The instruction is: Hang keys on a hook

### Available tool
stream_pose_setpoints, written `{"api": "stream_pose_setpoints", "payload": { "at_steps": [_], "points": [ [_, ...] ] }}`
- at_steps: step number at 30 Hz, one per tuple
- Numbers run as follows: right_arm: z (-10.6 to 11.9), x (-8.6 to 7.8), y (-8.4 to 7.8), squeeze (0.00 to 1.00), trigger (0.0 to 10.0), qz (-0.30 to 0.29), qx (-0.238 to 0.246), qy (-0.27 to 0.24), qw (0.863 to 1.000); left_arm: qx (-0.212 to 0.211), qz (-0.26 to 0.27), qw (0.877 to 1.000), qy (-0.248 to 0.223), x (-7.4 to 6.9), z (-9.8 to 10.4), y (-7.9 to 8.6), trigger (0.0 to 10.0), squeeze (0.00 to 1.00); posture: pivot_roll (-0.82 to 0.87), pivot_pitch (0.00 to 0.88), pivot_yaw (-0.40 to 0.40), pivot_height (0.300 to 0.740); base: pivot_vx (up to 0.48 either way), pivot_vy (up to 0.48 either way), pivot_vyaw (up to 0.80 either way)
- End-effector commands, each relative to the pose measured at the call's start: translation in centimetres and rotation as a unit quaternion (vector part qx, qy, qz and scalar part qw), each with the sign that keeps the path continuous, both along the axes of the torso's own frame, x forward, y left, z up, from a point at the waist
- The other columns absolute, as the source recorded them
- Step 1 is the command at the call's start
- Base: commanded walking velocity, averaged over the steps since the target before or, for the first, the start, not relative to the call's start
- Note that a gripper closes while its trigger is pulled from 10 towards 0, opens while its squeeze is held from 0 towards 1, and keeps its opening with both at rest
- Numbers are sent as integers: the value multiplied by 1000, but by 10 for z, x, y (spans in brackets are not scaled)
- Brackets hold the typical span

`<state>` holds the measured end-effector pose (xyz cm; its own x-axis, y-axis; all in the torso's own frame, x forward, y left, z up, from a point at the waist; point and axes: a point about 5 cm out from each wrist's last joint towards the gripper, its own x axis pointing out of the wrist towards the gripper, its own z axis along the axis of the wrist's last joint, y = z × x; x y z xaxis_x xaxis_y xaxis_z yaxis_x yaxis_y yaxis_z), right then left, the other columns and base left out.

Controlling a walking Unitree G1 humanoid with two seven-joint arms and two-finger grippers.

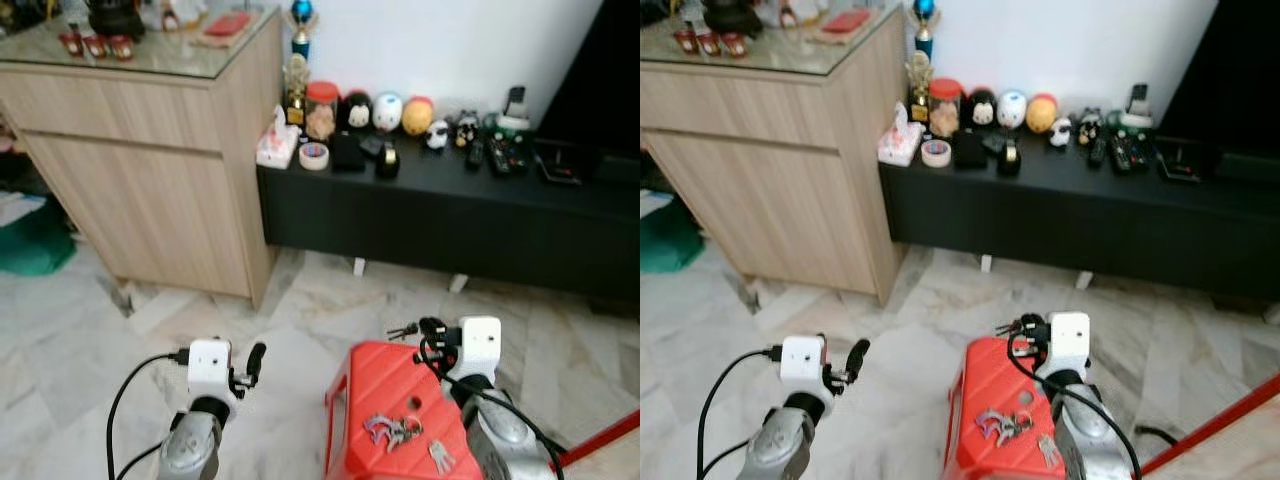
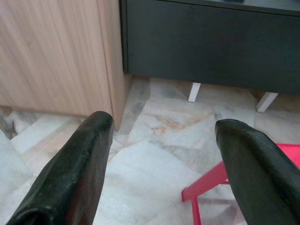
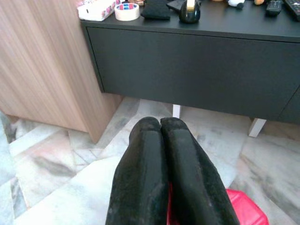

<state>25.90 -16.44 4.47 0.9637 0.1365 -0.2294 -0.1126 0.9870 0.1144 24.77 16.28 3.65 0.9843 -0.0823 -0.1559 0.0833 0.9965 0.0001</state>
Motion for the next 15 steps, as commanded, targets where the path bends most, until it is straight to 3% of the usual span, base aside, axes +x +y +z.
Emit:
{"api": "stream_pose_setpoints", "payload": {
  "at_steps": [1,8,15],
  "points": [
    [-2,-3,1,0,10000,-1,4,0,1000,8,-8,1000,14,-4,-7,-1,10000,0,80,0,-82,740,0,0,0],
    [-10,-7,0,0,10000,-26,3,10,1000,22,-4,999,41,-3,-20,8,10000,0,88,0,-88,740,0,0,0],
    [-18,-13,0,0,10000,-43,1,25,999,43,20,995,84,-12,-41,28,10000,0,93,0,-85,740,0,0,0]
  ]
}}
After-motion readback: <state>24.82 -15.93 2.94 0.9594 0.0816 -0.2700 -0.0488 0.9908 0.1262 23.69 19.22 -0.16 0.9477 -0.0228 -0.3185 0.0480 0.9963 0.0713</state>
